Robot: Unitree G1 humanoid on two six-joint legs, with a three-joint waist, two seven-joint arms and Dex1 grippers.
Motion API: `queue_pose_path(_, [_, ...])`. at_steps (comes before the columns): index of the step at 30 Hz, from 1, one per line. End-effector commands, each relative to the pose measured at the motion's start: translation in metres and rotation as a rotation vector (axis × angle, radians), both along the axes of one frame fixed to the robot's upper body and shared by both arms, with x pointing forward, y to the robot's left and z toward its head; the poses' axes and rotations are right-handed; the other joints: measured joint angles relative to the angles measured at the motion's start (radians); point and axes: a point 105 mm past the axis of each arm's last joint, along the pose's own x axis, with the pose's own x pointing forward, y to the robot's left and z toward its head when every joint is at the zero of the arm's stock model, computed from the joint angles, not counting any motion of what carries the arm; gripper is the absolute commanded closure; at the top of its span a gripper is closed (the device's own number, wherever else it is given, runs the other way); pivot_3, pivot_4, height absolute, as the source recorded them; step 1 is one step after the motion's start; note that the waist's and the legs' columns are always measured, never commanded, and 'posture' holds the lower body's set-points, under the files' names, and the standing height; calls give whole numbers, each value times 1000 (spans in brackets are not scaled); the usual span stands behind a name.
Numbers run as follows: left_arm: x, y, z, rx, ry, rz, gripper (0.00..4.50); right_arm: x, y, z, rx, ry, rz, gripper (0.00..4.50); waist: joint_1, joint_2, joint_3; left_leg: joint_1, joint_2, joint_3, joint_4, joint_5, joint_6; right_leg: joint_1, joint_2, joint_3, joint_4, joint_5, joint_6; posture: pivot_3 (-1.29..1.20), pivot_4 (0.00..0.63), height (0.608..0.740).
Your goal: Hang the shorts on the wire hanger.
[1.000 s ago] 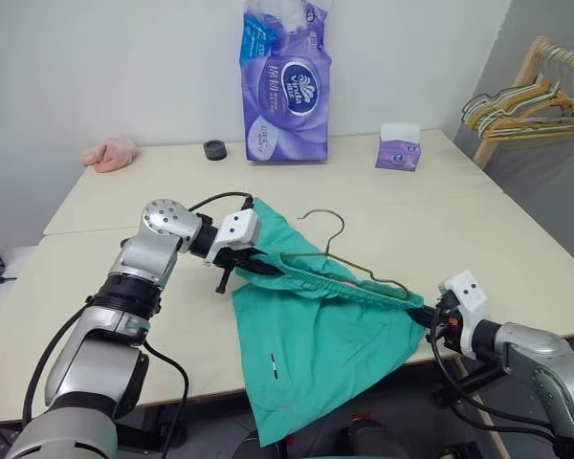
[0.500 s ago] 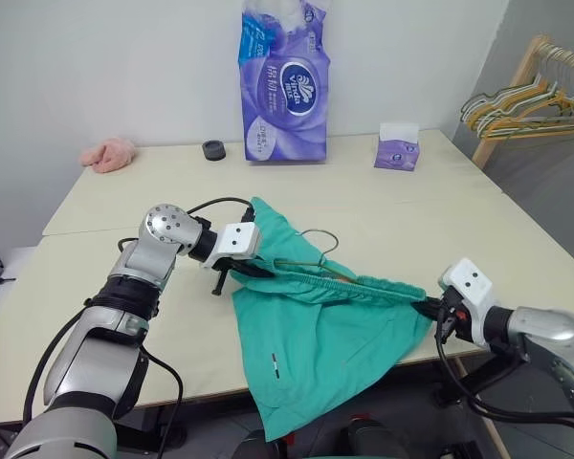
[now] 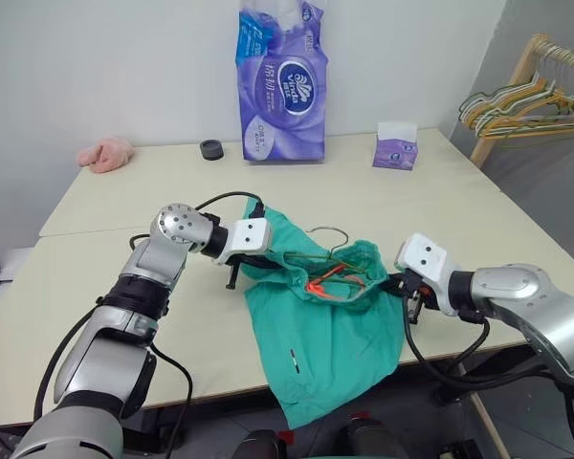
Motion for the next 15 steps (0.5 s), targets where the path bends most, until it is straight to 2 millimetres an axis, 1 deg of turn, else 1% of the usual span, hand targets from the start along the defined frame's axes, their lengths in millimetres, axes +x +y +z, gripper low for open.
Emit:
queue_pose_path(1, [1,-2,10,-4,-43,-3,4500,0,-10,7,-64,-47,19,2853,1,0,0,0,0,0,0,0,0,0,0,0,0,0,0,-128,8,740])
queue_pose_path(3, [0,-2,9,-3,-41,-4,4500,-3,-15,7,-77,-38,20,2144,1,0,0,0,0,0,0,0,0,0,0,0,0,0,0,-128,8,740])
queue_pose_path(7, [-1,-3,9,-3,-41,-11,4500,-7,-43,1,-142,10,-47,767,4,0,0,0,0,0,0,0,0,0,0,0,0,0,0,-132,7,740])
queue_pose_path(9, [-1,-4,9,-4,-41,-14,4500,-7,-53,-2,-132,33,-96,96,4,0,0,0,0,1,0,0,0,0,0,0,0,0,0,-132,7,740])
queue_pose_path(13, [-1,-6,9,-5,-41,-19,4500,-2,-57,-6,-60,60,-159,41,1,0,0,0,1,1,0,0,0,0,0,0,0,0,0,-138,3,740])
queue_pose_path(14, [-1,-6,9,-5,-41,-20,4500,-1,-56,-10,-57,65,-158,41,1,0,0,0,1,1,0,0,0,0,0,0,0,0,0,-138,3,740])
queue_pose_path(15, [-2,-6,9,-4,-40,-23,4500,2,-50,-14,-35,75,-154,41,0,0,0,0,1,1,0,0,0,0,0,1,0,0,0,-137,3,740])
